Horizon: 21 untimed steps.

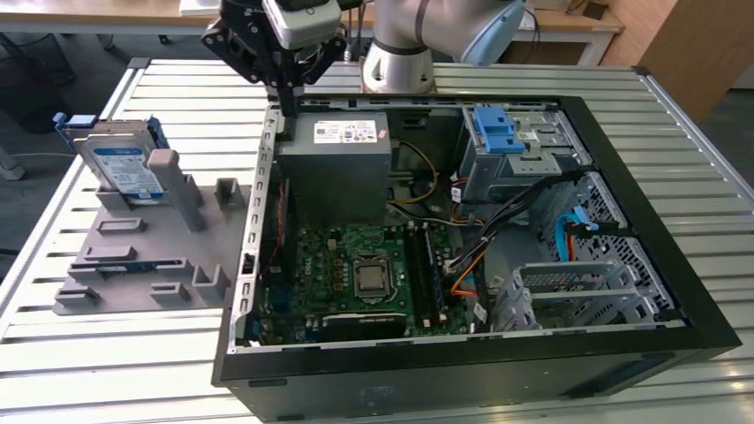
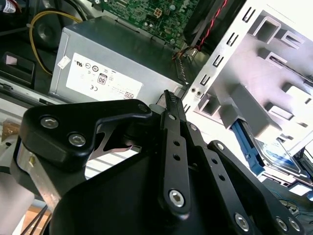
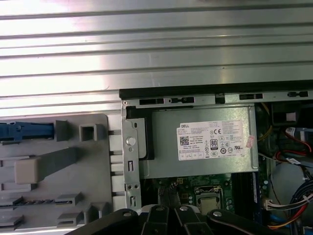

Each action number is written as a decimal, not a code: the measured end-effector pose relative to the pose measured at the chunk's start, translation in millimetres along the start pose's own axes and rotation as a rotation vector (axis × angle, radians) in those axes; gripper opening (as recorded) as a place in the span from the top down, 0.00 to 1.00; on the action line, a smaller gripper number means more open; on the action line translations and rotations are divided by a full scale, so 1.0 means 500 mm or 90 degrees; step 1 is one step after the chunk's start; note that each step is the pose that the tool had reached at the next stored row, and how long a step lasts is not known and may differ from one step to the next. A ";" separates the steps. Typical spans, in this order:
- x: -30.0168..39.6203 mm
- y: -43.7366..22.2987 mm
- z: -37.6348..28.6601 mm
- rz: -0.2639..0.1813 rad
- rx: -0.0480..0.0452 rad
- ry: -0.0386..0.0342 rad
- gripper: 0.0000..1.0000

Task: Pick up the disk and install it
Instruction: 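Reach for the disk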

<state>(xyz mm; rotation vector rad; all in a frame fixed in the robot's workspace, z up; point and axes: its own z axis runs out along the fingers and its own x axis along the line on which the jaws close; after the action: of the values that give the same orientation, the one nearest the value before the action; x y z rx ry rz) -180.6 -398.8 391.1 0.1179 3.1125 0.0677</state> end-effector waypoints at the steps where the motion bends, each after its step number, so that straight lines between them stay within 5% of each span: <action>1: 0.000 0.000 0.000 0.000 0.0000 0.0000 0.89; 21: 0.009 -0.001 0.000 0.000 0.0000 0.0000 0.89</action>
<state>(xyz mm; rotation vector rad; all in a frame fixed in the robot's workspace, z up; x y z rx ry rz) -185.0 -398.7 390.8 0.1180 3.1125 0.0677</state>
